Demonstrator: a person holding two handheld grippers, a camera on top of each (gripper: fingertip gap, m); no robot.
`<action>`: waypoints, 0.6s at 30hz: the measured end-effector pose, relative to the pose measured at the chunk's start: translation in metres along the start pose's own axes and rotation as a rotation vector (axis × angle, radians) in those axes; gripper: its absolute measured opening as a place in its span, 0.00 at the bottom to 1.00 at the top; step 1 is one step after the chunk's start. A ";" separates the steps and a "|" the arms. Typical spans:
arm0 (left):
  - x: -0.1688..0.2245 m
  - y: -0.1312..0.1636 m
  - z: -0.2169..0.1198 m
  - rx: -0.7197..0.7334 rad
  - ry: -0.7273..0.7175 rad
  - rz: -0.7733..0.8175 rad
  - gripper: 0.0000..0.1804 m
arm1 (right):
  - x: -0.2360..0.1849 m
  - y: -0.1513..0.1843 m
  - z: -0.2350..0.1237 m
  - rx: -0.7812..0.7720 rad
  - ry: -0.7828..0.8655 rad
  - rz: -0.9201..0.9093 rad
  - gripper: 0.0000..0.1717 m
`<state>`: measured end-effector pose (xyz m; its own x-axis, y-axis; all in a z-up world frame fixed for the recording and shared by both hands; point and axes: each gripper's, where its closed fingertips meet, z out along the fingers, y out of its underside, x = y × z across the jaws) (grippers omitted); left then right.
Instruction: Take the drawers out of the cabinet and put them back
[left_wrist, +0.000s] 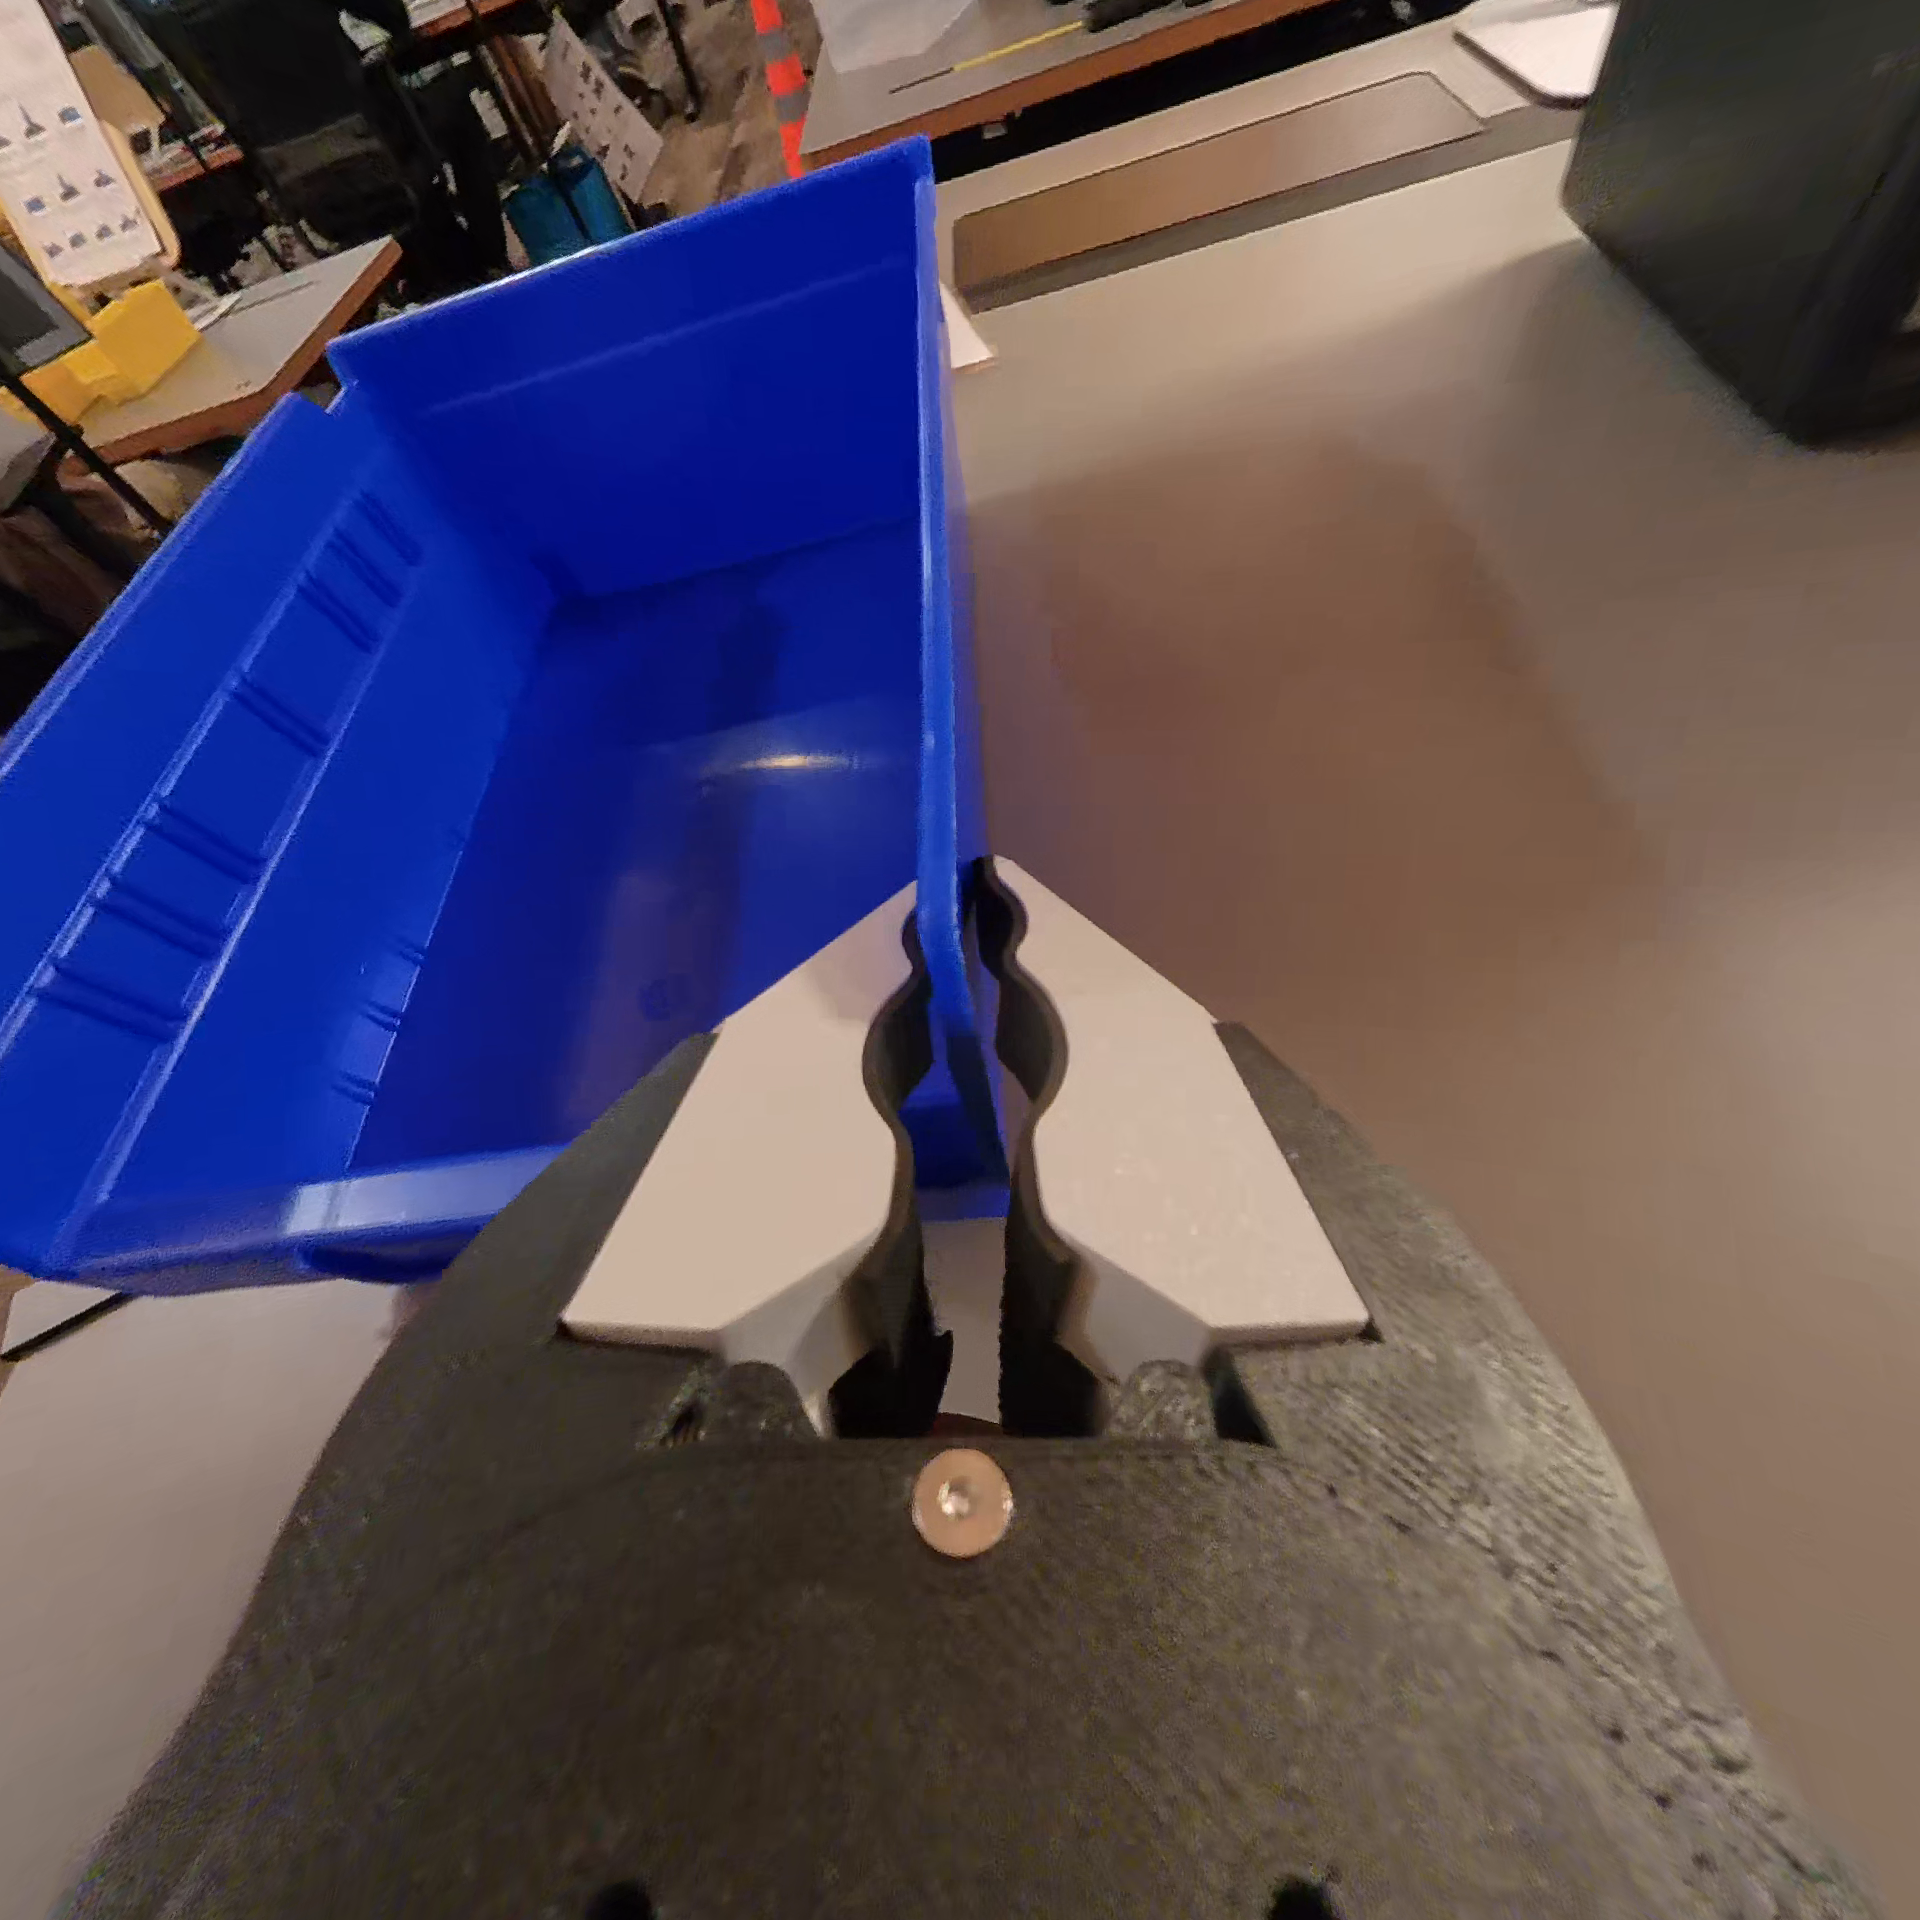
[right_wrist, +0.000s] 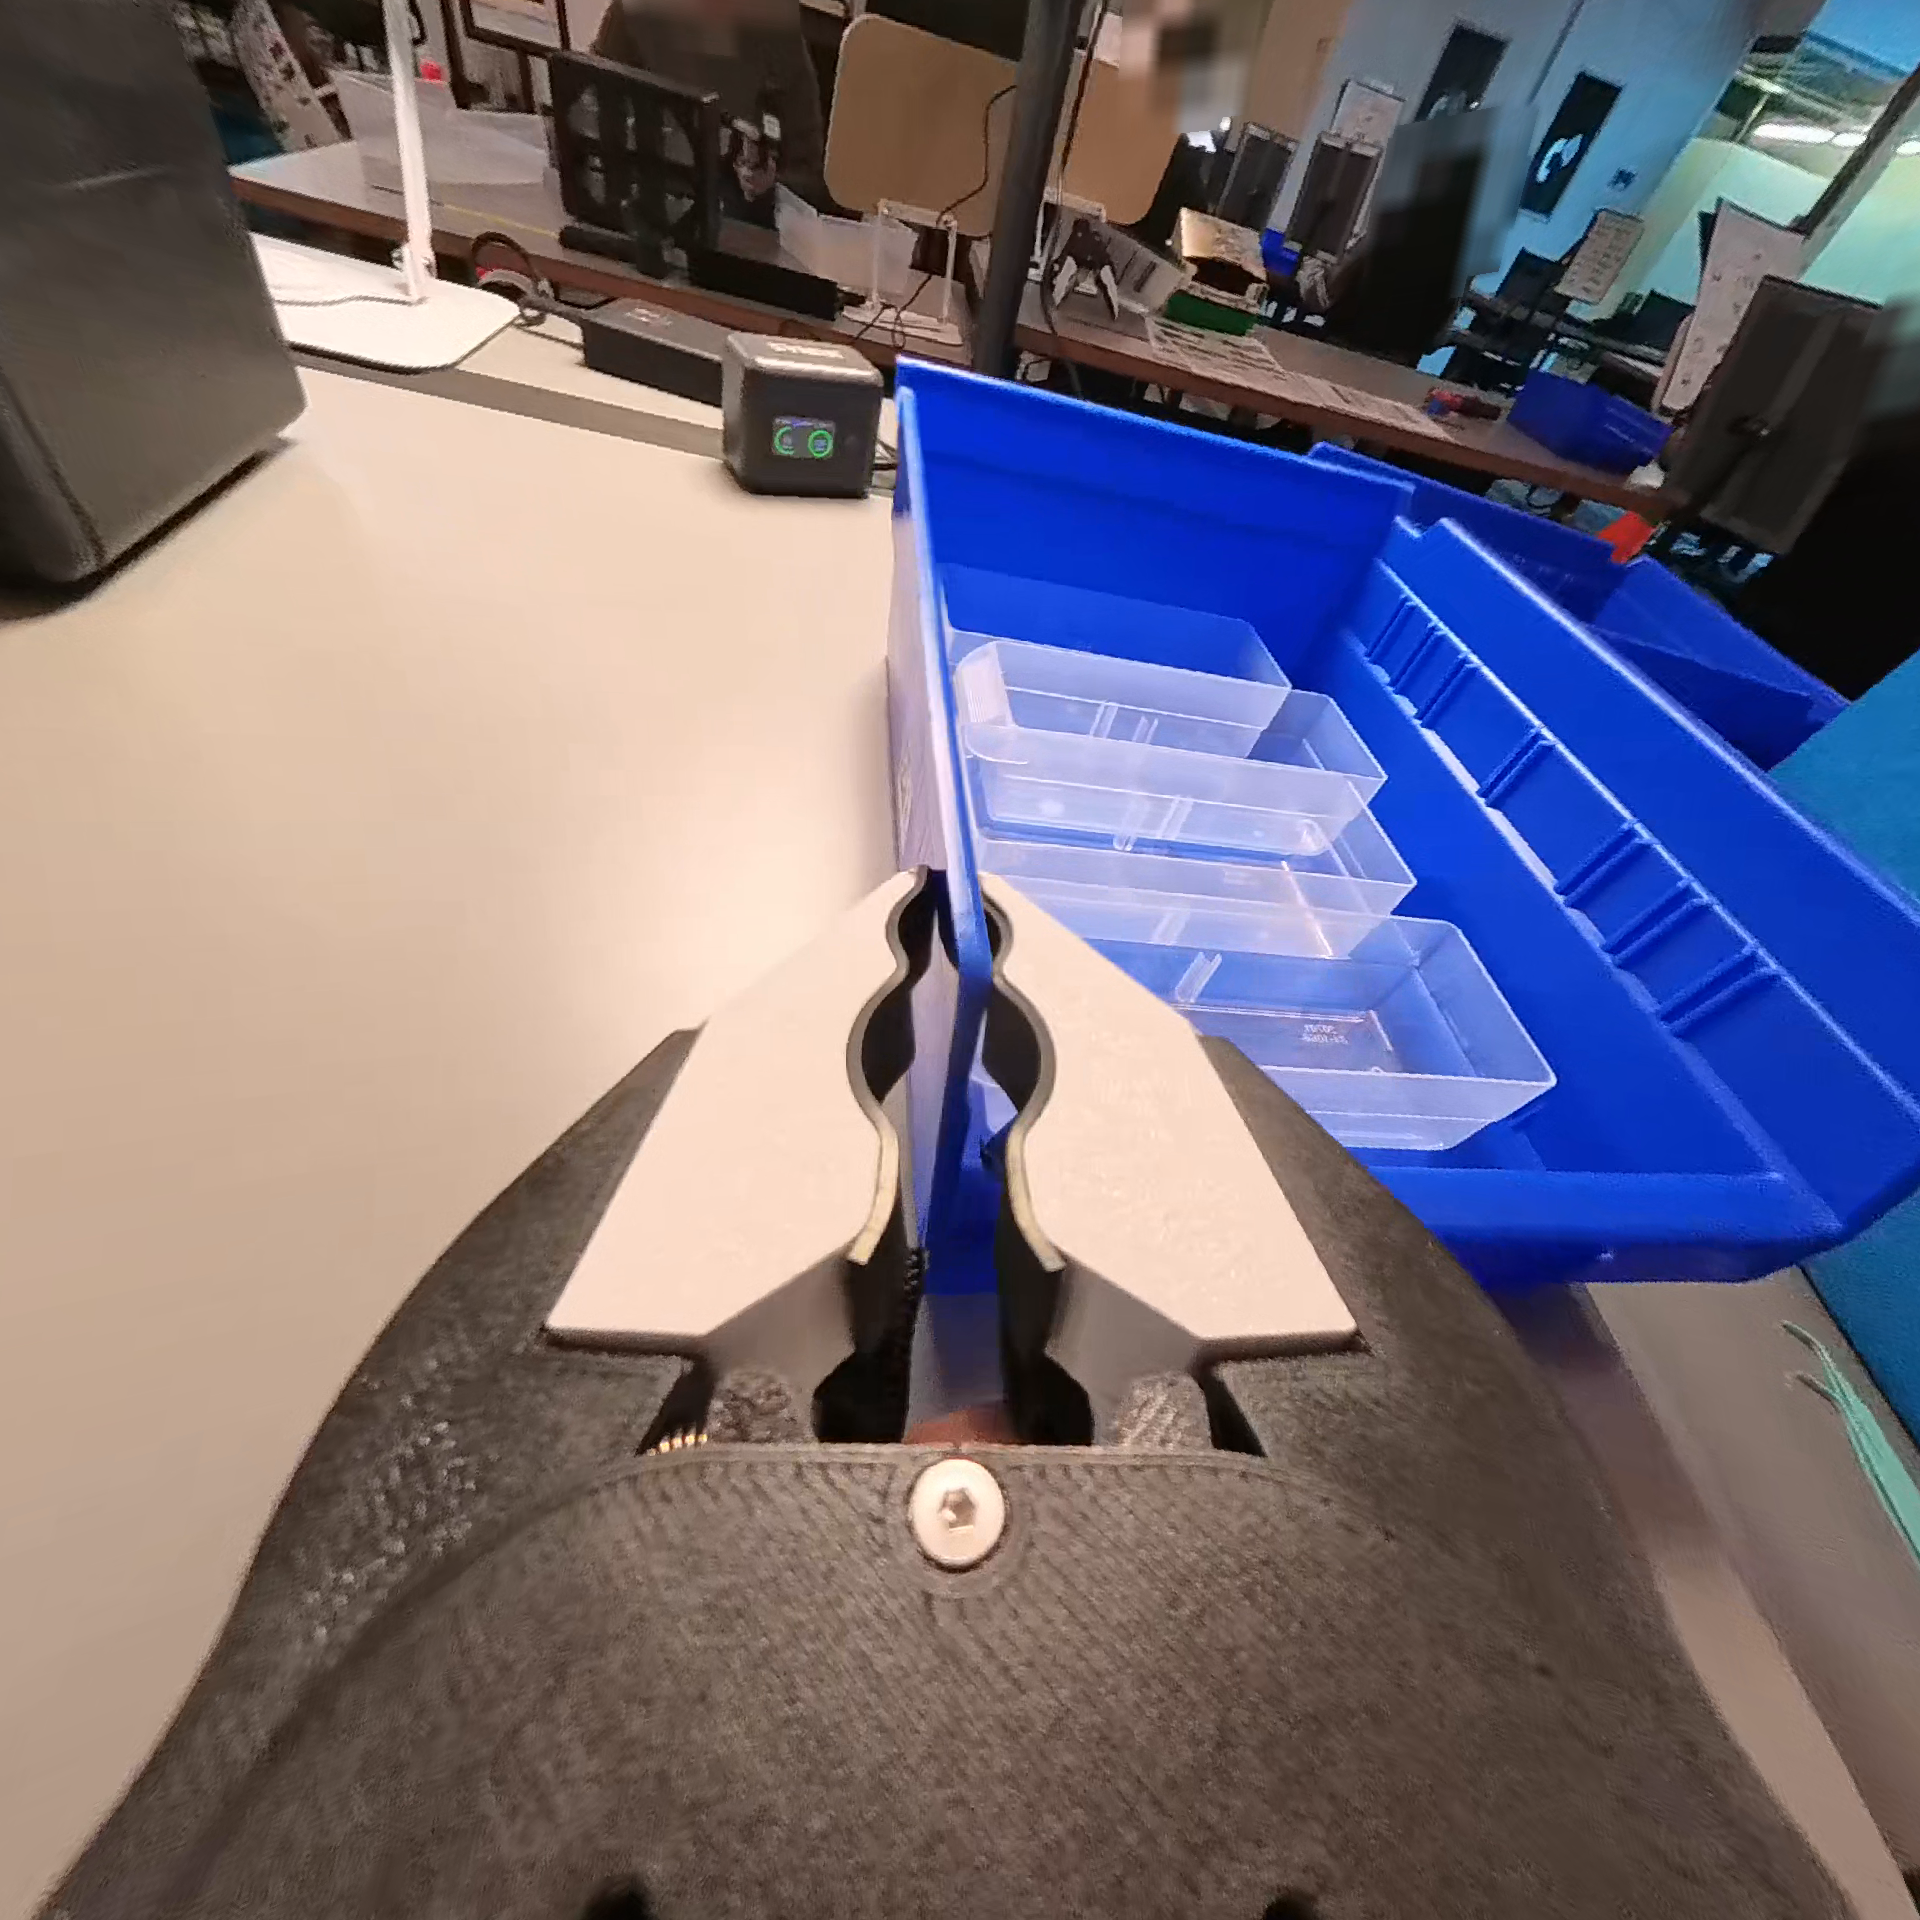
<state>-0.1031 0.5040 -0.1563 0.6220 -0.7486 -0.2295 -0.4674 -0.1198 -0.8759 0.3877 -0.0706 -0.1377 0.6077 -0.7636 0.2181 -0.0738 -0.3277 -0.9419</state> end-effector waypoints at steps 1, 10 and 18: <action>0.005 0.000 -0.005 0.003 0.012 0.009 0.02 | -0.001 0.001 -0.004 -0.002 -0.008 -0.003 0.04; 0.069 0.001 -0.073 0.067 0.176 0.047 0.02 | -0.031 0.011 -0.064 0.023 -0.175 -0.046 0.04; 0.114 0.002 -0.142 0.191 0.344 0.128 0.02 | -0.082 0.018 -0.134 0.091 -0.453 -0.137 0.04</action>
<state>-0.1221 0.3259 -0.1243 0.3050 -0.9279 -0.2144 -0.3823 0.0869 -0.9199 0.2303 -0.0885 -0.1378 0.8918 -0.3912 0.2272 0.0877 -0.3431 -0.9352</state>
